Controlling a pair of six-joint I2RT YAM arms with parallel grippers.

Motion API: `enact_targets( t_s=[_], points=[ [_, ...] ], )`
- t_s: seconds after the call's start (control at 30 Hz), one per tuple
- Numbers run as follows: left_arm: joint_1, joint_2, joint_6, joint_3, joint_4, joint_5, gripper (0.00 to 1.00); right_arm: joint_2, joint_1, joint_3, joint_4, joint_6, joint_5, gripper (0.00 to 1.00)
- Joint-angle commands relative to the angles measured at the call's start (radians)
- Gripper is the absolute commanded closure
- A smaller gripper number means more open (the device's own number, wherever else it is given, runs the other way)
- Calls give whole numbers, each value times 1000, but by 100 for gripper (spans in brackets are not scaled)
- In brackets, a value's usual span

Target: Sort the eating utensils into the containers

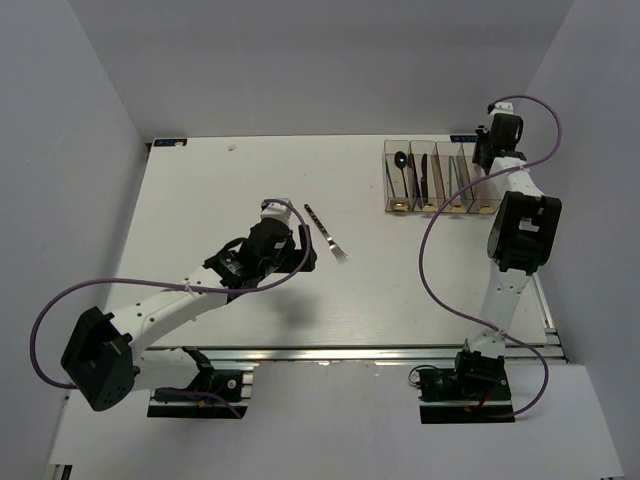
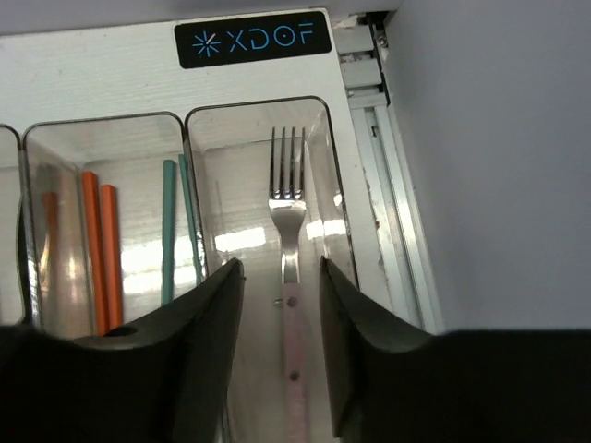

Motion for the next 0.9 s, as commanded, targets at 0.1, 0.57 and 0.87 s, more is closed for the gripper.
enact_targets(
  t_s=[0.1,0.57,0.87],
  points=[
    [-2,9,-68,39,-40,-137,2,-98,-1,12,-12,72,-23,11],
    [30,555,-309,550,-242,-326,6,-636,152,-286,-210,385,136,11],
    [41,974,-557,1090,-646,-363,18,-1118,296,-879,-82,516,98,11]
  ],
)
